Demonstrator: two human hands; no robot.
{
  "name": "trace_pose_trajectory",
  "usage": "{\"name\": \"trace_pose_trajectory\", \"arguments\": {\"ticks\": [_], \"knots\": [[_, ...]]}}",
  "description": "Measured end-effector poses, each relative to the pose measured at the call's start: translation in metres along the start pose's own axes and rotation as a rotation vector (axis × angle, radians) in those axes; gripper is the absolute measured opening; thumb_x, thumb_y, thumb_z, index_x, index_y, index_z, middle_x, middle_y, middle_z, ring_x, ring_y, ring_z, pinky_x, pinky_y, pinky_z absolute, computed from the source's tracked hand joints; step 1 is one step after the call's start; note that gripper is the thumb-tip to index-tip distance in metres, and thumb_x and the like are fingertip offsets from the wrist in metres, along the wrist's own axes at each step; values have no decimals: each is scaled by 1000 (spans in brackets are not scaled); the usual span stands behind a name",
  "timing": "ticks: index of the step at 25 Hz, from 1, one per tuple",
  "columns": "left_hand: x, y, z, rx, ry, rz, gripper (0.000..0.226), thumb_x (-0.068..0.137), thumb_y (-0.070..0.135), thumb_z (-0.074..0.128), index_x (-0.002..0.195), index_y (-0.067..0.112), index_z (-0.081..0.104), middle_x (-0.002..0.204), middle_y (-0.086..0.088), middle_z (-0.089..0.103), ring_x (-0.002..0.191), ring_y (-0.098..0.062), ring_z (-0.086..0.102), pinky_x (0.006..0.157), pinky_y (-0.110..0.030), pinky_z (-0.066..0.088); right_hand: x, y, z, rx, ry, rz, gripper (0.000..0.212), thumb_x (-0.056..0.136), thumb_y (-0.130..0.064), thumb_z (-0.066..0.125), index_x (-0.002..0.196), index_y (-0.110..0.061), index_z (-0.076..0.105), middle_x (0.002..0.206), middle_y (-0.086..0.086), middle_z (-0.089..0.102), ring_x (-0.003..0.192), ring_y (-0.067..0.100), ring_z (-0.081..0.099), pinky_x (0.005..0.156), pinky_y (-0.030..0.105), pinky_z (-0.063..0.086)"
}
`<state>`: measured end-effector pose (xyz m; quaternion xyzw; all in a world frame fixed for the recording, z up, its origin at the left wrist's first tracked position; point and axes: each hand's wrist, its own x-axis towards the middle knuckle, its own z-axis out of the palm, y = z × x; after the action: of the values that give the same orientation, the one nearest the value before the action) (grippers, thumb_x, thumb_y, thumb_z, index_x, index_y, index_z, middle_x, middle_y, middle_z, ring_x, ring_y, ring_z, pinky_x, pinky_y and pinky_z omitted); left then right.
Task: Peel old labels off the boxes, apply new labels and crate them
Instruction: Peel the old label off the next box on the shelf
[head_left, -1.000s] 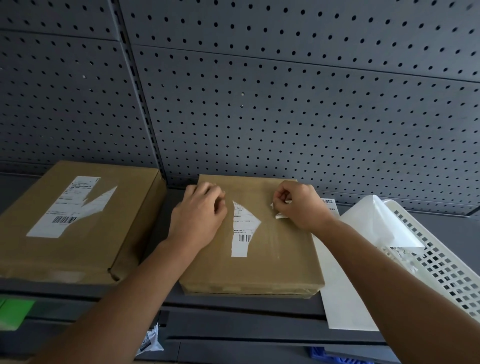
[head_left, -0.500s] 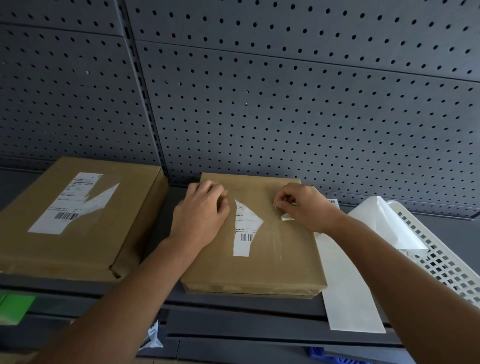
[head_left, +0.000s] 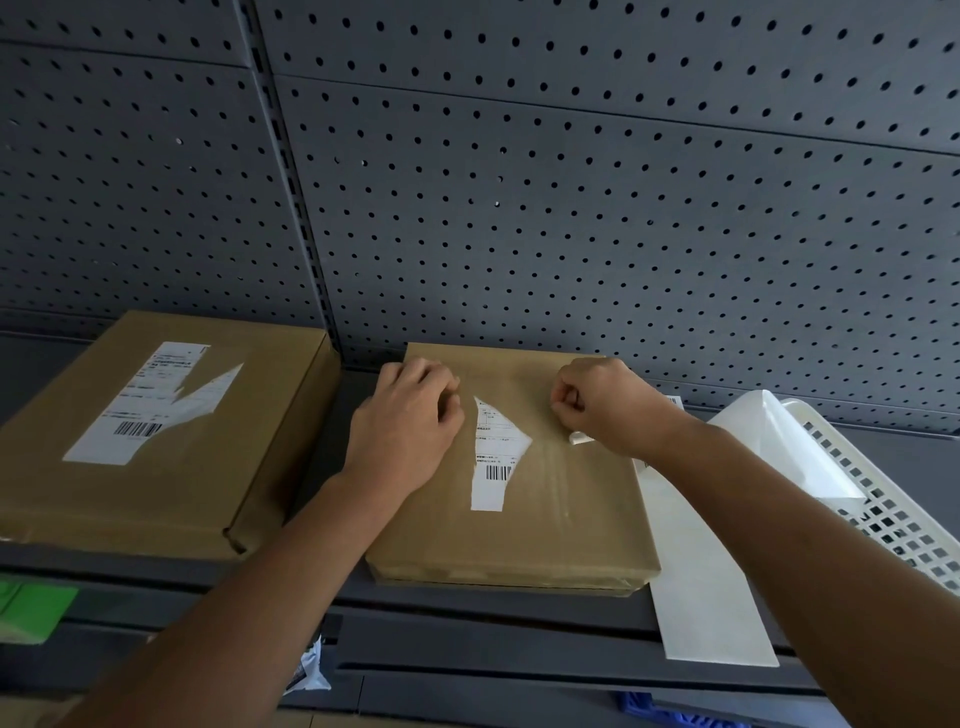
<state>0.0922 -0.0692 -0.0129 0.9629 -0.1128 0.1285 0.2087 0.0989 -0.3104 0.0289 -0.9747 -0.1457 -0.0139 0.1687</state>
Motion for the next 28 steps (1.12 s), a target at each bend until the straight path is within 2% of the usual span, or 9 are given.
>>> {"name": "trace_pose_trajectory", "arguments": {"ticks": [3, 6, 9, 13, 16, 21, 24, 28], "knots": [[0, 0, 0, 3, -7, -1, 20, 100, 38, 47, 113, 29, 59, 120, 17, 52, 114, -8, 42, 67, -30, 45, 4, -4, 0, -67, -91, 8, 8, 86, -6, 54, 83, -7, 62, 76, -3, 55, 66, 10, 49, 61, 22, 46], [-1, 0, 0, 0, -11, -2, 20, 100, 39, 47, 113, 29, 59, 120, 17, 52, 114, -9, 42, 67, -31, 47, 2, -5, 1, 5, -120, 31, 5, 85, -5, 55, 80, -7, 57, 71, -7, 49, 58, 6, 42, 55, 19, 38], [-2, 0, -1, 1, -4, 0, 20, 99, 38, 48, 113, 28, 59, 119, 17, 52, 112, -9, 43, 67, -31, 45, -7, -1, -2, 143, -25, 78, 11, 85, -7, 58, 77, -13, 57, 71, -11, 54, 57, 3, 49, 57, 14, 39], [-1, 0, -2, -9, -7, 3, 20, 99, 38, 49, 113, 27, 59, 120, 17, 52, 113, -9, 43, 66, -31, 44, -28, 2, -7, 383, 113, 201, 6, 90, -11, 58, 85, -12, 62, 65, -11, 58, 54, -1, 51, 56, 11, 43], [-2, -1, 0, -2, -7, 4, 20, 99, 38, 49, 113, 27, 59, 119, 16, 52, 112, -10, 43, 65, -31, 44, -37, -3, -6, 658, 192, 344, 12, 94, -13, 51, 85, -12, 60, 57, -13, 51, 46, 2, 44, 48, 19, 41], [-3, -6, -2, 40, -44, -15, 24, 101, 40, 45, 119, 28, 58, 123, 16, 50, 115, -10, 42, 70, -32, 49, -53, -10, -10, 1046, 377, 498, 19, 90, -11, 44, 76, -7, 57, 55, 3, 48, 45, 18, 39, 42, 28, 33], [-4, -7, -8, 107, -79, -9, 28, 102, 40, 42, 123, 28, 57, 129, 14, 50, 119, -12, 44, 81, -35, 50, -69, -8, -18, 1189, 443, 514, 19, 86, -10, 40, 73, -8, 53, 44, 2, 41, 45, 21, 32, 49, 34, 30], [7, 6, -18, 186, -50, 62, 25, 99, 33, 52, 120, 23, 60, 133, 8, 53, 123, -17, 50, 100, -41, 44, -96, 11, -41, 1222, 565, 500, 17, 79, -15, 42, 68, -10, 54, 56, 7, 44, 46, 16, 36, 54, 34, 23]]}}
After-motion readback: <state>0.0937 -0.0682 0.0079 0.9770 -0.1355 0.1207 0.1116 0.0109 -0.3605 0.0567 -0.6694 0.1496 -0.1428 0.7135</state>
